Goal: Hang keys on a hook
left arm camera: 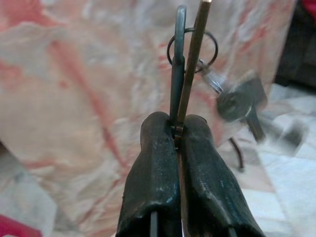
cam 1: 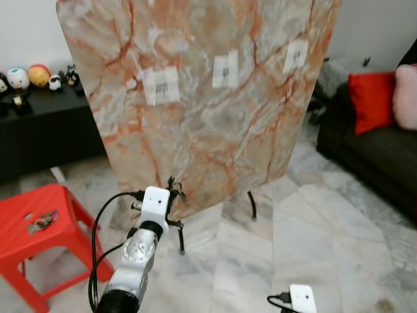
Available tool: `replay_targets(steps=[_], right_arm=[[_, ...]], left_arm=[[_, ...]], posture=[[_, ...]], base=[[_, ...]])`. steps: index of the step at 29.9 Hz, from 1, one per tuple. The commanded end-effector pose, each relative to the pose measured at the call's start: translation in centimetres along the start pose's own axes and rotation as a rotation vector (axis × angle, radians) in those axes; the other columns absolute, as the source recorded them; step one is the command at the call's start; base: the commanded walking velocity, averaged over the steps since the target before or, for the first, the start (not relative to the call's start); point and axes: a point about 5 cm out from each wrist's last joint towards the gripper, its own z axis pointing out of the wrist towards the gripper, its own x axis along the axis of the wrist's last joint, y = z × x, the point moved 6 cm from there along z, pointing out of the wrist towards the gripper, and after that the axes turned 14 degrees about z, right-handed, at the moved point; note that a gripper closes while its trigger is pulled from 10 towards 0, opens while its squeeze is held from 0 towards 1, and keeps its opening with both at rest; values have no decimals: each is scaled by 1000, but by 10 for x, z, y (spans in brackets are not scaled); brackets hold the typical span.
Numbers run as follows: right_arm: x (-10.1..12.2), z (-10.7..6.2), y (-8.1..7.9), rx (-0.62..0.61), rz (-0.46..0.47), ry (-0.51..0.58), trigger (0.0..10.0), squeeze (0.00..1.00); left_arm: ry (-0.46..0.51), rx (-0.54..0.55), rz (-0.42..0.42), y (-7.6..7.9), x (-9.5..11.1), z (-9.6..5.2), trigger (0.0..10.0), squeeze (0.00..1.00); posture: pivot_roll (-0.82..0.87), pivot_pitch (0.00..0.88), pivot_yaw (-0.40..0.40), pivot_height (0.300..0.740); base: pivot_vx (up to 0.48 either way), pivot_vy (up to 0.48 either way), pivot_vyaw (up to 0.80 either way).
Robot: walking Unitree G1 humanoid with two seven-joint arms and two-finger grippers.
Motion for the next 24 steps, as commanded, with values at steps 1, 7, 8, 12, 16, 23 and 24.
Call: replay_targets(steps=[1,7,8,12,16,23,24], right_arm=[[3,1,-8,16,1,11,10000,0],[20,-2,-13,57,-18,139,10000,0],[20,-2,-13,57,-18,139,10000,0],[35,-6,-16,78,-8,247,10000,0],[49,-11,-22,131,17,347,10000,0],[263,-66,-63,328,2,837,10000,0],[269,-71,-66,346,-3,859,10000,0]], left_arm=[[-25,-52,58,2,-6,-2,10000,0],[32,-324,310,31,-4,-13,10000,0],[32,-324,310,31,-4,-13,10000,0],[-1,-460,439,42,-15,-19,10000,0],[-9,-512,581,43,-15,-20,10000,0],[10,-481,711,39,-7,-13,10000,0],[14,-471,718,38,-5,-12,10000,0]], posture=[[33,0,-71,740],[28,0,-72,740],[28,0,-72,740],[19,0,-75,740],[20,0,-77,740],[17,0,-77,740],[18,0,-79,740]], base=[[285,0,0],[0,0,0],[0,0,0],[0,0,0],[0,0,0],[0,0,0],[0,0,0]])
